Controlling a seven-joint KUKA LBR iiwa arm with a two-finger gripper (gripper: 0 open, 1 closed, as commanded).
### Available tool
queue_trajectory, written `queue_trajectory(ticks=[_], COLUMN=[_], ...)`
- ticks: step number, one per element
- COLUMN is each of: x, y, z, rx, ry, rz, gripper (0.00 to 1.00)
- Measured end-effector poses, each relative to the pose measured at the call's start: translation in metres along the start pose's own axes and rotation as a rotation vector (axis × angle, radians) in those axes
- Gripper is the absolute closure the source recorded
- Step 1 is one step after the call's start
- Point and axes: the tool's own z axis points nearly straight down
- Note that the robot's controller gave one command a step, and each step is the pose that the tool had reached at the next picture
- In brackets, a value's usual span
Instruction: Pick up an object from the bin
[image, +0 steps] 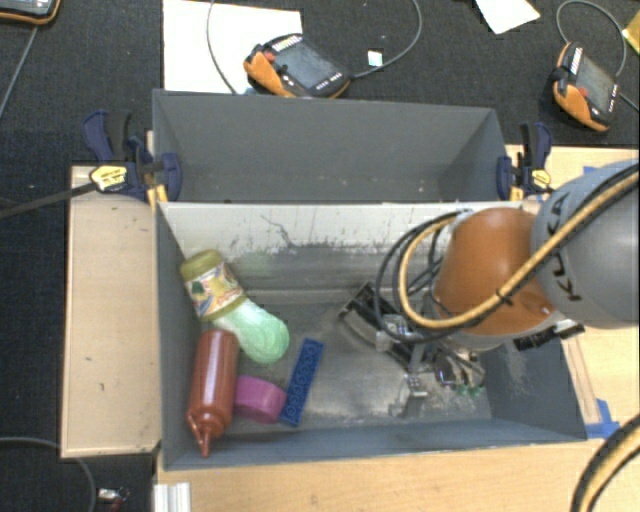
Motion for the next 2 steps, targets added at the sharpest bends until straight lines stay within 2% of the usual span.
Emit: queue_trajectory(ticks=[1, 2], x=[-0.002, -0.098], y=[0.000, -0.023], z=[-0.004, 0.055], rx=[0.000, -0.002], ry=[-0.008, -0.015], rz=[0.001, 0.113], gripper=[0.00, 0.00])
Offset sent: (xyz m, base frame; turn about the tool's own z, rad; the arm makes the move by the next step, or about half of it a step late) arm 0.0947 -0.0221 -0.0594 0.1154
